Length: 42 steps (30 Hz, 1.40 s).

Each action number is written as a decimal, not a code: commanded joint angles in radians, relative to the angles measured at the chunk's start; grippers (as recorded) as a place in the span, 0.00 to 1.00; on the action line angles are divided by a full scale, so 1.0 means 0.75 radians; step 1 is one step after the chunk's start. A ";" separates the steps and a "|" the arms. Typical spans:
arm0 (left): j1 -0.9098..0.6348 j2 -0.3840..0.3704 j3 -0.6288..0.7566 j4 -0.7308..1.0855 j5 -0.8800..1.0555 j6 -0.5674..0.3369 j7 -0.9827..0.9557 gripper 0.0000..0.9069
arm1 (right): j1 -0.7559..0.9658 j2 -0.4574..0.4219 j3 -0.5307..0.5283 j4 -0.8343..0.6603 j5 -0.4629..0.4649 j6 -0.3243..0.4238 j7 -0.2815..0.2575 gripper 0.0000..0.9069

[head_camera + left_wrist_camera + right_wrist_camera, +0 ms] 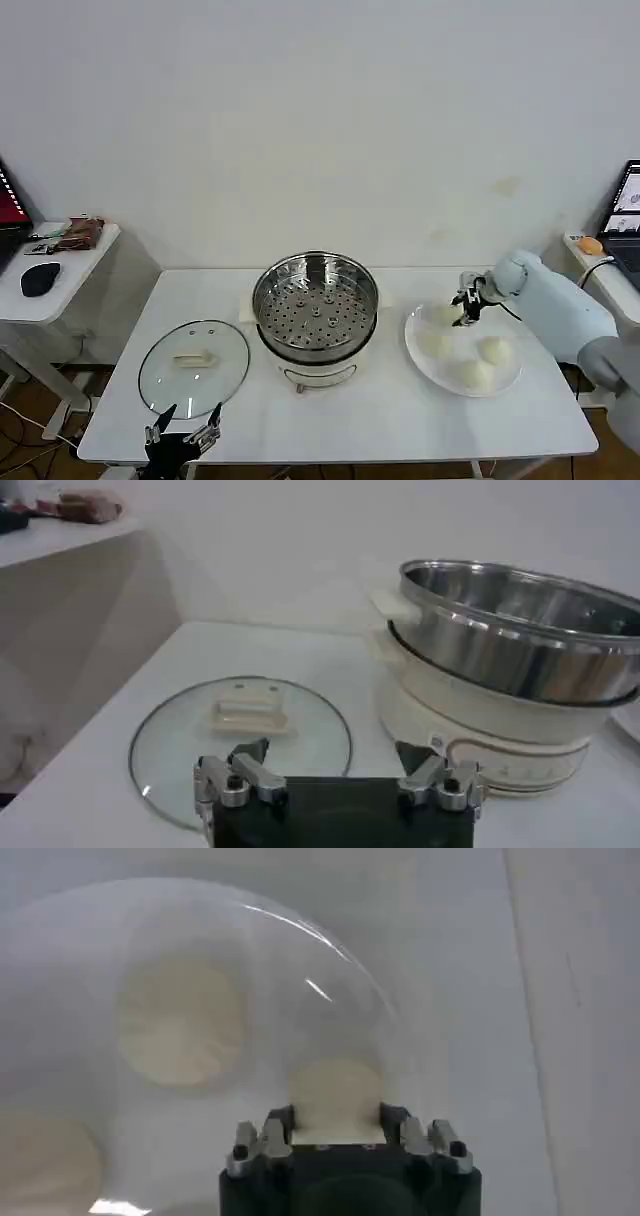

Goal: Take steamed baozi put them in steamer then cover it.

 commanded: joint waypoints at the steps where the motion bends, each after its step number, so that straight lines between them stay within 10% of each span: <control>1: 0.005 -0.002 0.000 -0.003 0.002 0.000 0.000 1.00 | 0.066 -0.144 -0.073 0.252 0.074 -0.004 0.003 0.64; 16: 0.021 -0.020 0.011 -0.025 0.029 -0.006 0.009 1.00 | 0.446 -0.237 -0.396 0.559 0.296 0.094 0.017 0.64; 42: 0.010 -0.012 0.009 -0.037 0.023 -0.008 0.014 1.00 | 0.812 0.082 -0.698 0.540 0.300 0.585 0.050 0.64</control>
